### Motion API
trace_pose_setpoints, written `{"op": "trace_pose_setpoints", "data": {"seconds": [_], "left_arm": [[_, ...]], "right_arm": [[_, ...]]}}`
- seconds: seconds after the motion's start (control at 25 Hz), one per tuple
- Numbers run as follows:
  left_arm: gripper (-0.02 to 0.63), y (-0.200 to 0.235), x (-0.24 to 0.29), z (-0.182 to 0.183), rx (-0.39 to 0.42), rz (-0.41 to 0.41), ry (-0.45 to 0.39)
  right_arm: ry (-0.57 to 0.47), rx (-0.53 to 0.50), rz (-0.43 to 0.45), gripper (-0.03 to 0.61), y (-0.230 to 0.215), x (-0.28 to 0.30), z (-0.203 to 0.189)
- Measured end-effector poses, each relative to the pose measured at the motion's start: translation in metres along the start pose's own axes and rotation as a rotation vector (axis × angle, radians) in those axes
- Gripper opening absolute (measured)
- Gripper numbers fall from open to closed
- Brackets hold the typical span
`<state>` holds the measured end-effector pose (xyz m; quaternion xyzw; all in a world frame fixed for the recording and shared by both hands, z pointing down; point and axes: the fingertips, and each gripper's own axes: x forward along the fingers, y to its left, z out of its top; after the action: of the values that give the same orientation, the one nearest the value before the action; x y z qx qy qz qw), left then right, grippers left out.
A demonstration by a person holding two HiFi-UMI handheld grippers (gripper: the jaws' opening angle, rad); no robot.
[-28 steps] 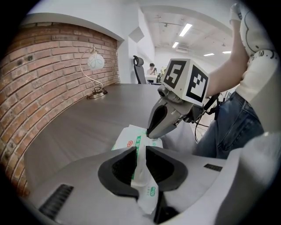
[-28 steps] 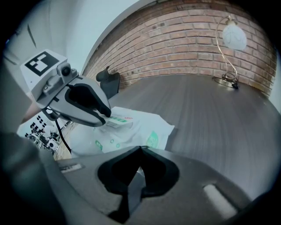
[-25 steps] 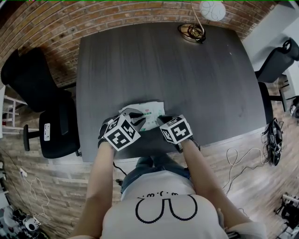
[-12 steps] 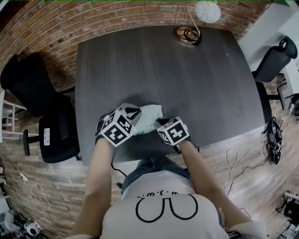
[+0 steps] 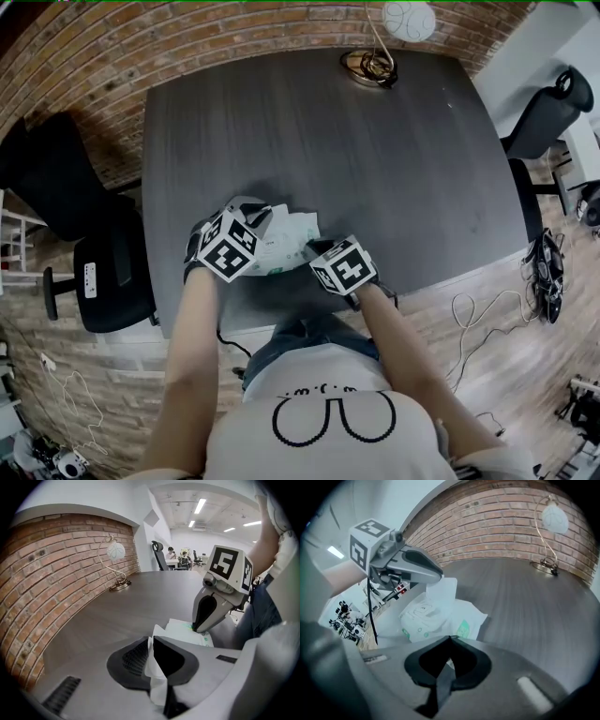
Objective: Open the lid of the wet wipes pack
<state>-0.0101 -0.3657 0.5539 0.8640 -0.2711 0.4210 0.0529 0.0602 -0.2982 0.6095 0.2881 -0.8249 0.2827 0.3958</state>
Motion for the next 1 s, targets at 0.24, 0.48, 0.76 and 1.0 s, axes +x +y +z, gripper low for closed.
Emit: {"op": "trace_pose_setpoints", "data": {"seconds": [0.24,0.48,0.76,1.0], "left_arm": [[0.051,0.014,0.019,-0.010,-0.041,0.045,0.019],[0.058,0.016,0.039,-0.023,-0.071,0.078,0.070],[0.058,0.019,0.036,-0.023,-0.134,0.116,0.037],[0.058,0.039,-0.005,-0.018,-0.205,0.233,-0.046]], "right_arm": [[-0.019,-0.013,0.019,0.003,0.003,0.001,0.002],[-0.020,-0.012,0.024,0.003,0.001,0.000,0.001],[-0.014,-0.014,0.021,0.003,0.001,0.001,0.001],[-0.005,-0.013,-0.007,0.003,0.000,0.000,0.000]]}}
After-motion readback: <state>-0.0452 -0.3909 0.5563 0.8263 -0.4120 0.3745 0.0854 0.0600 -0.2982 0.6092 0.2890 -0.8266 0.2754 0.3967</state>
